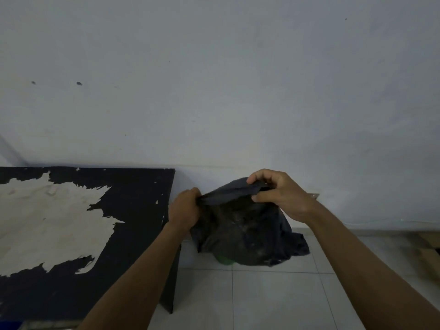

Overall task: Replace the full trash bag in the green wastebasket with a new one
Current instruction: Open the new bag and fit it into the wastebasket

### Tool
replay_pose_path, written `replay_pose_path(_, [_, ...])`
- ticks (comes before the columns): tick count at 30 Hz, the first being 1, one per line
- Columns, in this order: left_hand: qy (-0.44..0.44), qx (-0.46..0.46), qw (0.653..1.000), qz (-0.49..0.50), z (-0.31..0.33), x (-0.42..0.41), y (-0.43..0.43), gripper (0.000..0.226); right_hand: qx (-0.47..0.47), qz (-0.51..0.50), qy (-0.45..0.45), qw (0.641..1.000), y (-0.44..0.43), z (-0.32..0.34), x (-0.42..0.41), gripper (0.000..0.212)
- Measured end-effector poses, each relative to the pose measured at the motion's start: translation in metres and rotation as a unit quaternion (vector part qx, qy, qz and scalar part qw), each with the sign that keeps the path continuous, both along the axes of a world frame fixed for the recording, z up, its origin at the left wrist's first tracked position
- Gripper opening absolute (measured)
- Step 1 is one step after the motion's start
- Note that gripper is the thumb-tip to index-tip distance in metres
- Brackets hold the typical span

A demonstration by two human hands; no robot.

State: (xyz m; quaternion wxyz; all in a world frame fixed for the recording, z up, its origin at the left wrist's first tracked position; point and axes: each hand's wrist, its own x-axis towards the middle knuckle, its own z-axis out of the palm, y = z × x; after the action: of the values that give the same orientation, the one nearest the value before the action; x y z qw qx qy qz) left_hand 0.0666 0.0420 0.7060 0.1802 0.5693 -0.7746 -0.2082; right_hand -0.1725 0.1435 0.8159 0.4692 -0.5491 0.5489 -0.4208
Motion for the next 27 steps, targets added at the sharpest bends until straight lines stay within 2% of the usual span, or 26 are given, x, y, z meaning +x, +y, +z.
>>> replay_pose_path(2, [0.086, 0.035, 0.995, 0.038, -0.01, 0.003, -0.005, 0.019, 0.018, 0.012, 0.192, 0.981, 0.008, -0.003, -0.023, 0.045])
replay_pose_path(3, [0.121, 0.064, 0.989, 0.051, -0.008, 0.001, -0.004, 0.019, 0.028, 0.014, 0.309, 0.951, 0.011, -0.008, -0.031, 0.046])
replay_pose_path(4, [0.149, 0.116, 0.98, 0.059, -0.007, -0.002, -0.004, 0.017, 0.031, -0.004, 0.424, 0.905, 0.013, -0.017, -0.04, 0.046])
replay_pose_path(5, [0.184, 0.198, 0.96, 0.067, -0.004, -0.005, -0.003, 0.016, 0.032, -0.046, 0.509, 0.859, 0.015, -0.029, -0.048, 0.043])
replay_pose_path(6, [0.233, 0.293, 0.924, 0.072, -0.001, -0.008, -0.002, 0.016, 0.03, -0.105, 0.533, 0.839, 0.018, -0.039, -0.055, 0.039])
replay_pose_path(7, [0.281, 0.373, 0.881, 0.076, 0.002, -0.008, 0.0, 0.017, 0.042, -0.167, 0.509, 0.843, 0.02, -0.05, -0.064, 0.033])
replay_pose_path(9, [0.342, 0.456, 0.817, 0.083, -0.001, -0.005, -0.001, 0.022, 0.116, -0.262, 0.376, 0.881, 0.022, -0.074, -0.082, 0.028])
replay_pose_path(11, [0.412, 0.492, 0.762, 0.094, -0.011, -0.006, 0.003, 0.029, 0.201, -0.308, 0.143, 0.919, 0.021, -0.097, -0.095, 0.026])
replay_pose_path(12, [0.445, 0.495, 0.739, 0.106, -0.016, -0.009, 0.007, 0.031, 0.225, -0.319, 0.004, 0.921, 0.02, -0.107, -0.096, 0.025])
replay_pose_path(14, [0.497, 0.485, 0.706, 0.14, -0.024, -0.02, 0.015, 0.034, 0.237, -0.337, -0.184, 0.893, 0.015, -0.123, -0.093, 0.027])
replay_pose_path(15, [0.513, 0.467, 0.704, 0.152, -0.029, -0.024, 0.019, 0.036, 0.235, -0.334, -0.235, 0.882, 0.012, -0.128, -0.09, 0.027])
replay_pose_path(17, [0.502, 0.418, 0.74, 0.16, -0.043, -0.026, 0.025, 0.031, 0.23, -0.302, -0.313, 0.871, 0.005, -0.138, -0.085, 0.023])
replay_pose_path(19, [0.409, 0.392, 0.817, 0.11, -0.06, -0.023, 0.028, 0.009, 0.228, -0.253, -0.355, 0.871, -0.002, -0.146, -0.083, 0.018])
replay_pose_path(20, [0.343, 0.379, 0.855, 0.09, -0.072, -0.019, 0.026, 0.017, 0.225, -0.229, -0.35, 0.88, -0.006, -0.151, -0.085, 0.022])
replay_pose_path(21, [0.304, 0.353, 0.88, 0.09, -0.083, -0.015, 0.024, 0.019, 0.221, -0.201, -0.321, 0.899, -0.012, -0.156, -0.088, 0.032])
replay_pose_path(22, [0.292, 0.319, 0.894, 0.115, -0.09, -0.012, 0.021, 0.011, 0.216, -0.17, -0.264, 0.924, -0.017, -0.164, -0.091, 0.042])
replay_pose_path(23, [0.295, 0.284, 0.9, 0.151, -0.101, -0.007, 0.017, 0.006, 0.212, -0.142, -0.167, 0.952, -0.02, -0.17, -0.093, 0.048])
replay_pose_path(24, [0.29, 0.257, 0.902, 0.19, -0.106, -0.006, 0.013, 0.016, 0.203, -0.123, -0.041, 0.97, -0.022, -0.177, -0.095, 0.049])
replay_pose_path(25, [0.302, 0.254, 0.888, 0.237, -0.118, -0.003, 0.007, 0.024, 0.188, -0.117, 0.092, 0.971, -0.025, -0.188, -0.096, 0.045])
replay_pose_path(26, [0.325, 0.284, 0.857, 0.281, -0.13, -0.004, 0.003, 0.028, 0.167, -0.113, 0.201, 0.959, -0.025, -0.202, -0.097, 0.037])
replay_pose_path(27, [0.323, 0.319, 0.841, 0.295, -0.143, -0.007, -0.001, 0.029, 0.158, -0.122, 0.277, 0.94, -0.025, -0.219, -0.098, 0.028])
